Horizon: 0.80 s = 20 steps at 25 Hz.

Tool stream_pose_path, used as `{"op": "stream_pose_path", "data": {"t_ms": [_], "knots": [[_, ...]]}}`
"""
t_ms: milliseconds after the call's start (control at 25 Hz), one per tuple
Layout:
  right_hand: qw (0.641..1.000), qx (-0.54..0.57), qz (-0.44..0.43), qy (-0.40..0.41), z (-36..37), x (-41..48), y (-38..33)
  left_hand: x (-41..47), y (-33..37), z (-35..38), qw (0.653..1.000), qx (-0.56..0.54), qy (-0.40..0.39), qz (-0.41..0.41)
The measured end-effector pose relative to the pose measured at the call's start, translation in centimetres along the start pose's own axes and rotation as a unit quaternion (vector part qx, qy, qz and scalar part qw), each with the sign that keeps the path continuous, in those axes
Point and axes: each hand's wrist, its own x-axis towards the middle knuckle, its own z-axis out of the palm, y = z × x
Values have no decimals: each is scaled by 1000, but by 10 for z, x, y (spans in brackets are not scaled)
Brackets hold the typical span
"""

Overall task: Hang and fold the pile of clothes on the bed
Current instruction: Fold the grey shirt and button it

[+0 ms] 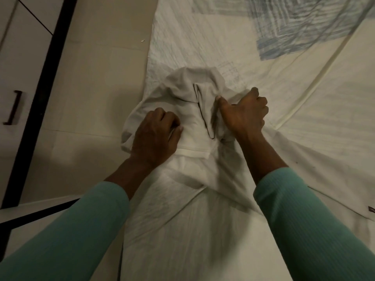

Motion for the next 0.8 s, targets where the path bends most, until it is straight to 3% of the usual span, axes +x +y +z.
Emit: {"op": "stream_pose_path", "data": {"t_ms": [80,160,320,440,480,520,600,640,680,760,800], "knots": [[999,30,13,-11,-4,21,2,-7,-3,7,999,22,33,16],[997,73,-26,11,-14,23,2,-6,-2,11,998,28,48,12],[958,134,-240,78,-29,-33,-15,-6,-1,11,998,-12,54,-5],[911,103,-394,-71,-9,-83,-12,-4,-9,5,991,-106,65,-58],[894,78,-424,-120,2,-90,-7,3,-10,-2,972,-179,66,-135],[881,61,-442,-158,11,-92,-2,14,-11,-13,932,-267,58,-239],[877,42,-430,-213,17,-91,1,38,-11,-35,784,-454,13,-423],[882,41,-412,-227,17,-90,1,49,-12,-44,744,-486,-13,-458],[887,55,-393,-234,16,-90,1,57,-11,-50,747,-474,-36,-464],[900,147,-357,-200,10,-89,2,69,-7,-51,838,-342,-51,-423],[910,205,-335,-137,7,-84,3,74,-3,-50,883,-255,-40,-393]]}}
